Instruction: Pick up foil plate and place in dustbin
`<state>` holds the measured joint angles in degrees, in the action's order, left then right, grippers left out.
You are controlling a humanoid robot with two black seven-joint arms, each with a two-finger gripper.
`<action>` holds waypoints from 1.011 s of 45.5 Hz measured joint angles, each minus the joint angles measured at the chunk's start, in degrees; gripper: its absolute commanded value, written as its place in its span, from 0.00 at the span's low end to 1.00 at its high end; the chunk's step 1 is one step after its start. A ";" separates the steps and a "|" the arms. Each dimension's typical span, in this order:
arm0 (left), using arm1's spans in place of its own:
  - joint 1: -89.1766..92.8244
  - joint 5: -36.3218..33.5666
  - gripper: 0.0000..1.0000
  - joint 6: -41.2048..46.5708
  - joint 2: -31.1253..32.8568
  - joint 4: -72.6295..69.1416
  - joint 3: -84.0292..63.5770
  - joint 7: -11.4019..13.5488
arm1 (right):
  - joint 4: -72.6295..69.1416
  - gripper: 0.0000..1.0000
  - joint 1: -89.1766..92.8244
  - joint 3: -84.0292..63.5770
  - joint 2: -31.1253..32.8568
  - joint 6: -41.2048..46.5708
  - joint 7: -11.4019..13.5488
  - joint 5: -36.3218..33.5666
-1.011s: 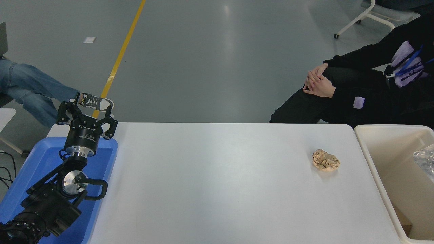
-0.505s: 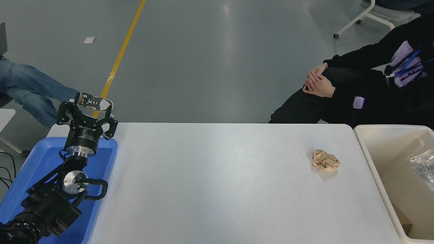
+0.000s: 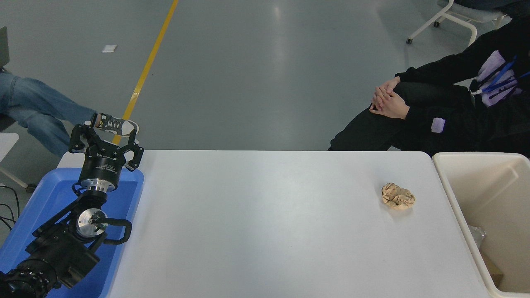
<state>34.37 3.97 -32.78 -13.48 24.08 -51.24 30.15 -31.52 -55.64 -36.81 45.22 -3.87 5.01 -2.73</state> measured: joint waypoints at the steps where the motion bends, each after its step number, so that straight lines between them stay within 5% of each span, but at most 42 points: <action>1: 0.00 -0.01 0.99 0.00 0.00 0.00 0.00 0.00 | -1.43 1.00 -1.13 -1.02 0.33 0.05 0.01 0.05; 20: 0.00 -0.01 0.99 0.00 -0.02 -0.01 0.00 0.00 | -30.80 1.00 -29.50 -29.12 -0.81 3.92 0.00 0.26; 35: 0.00 0.01 0.99 0.00 0.01 -0.01 0.00 0.00 | -38.35 1.00 -50.83 -39.17 -11.36 31.52 -0.06 0.23; 46: 0.00 -0.02 0.99 0.00 0.02 0.00 0.00 0.00 | -39.81 1.00 -61.90 -38.96 -21.44 43.33 -0.07 0.24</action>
<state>34.36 3.95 -32.79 -13.46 24.08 -51.24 30.15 -71.33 -117.54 -75.76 23.78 39.46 4.93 -2.50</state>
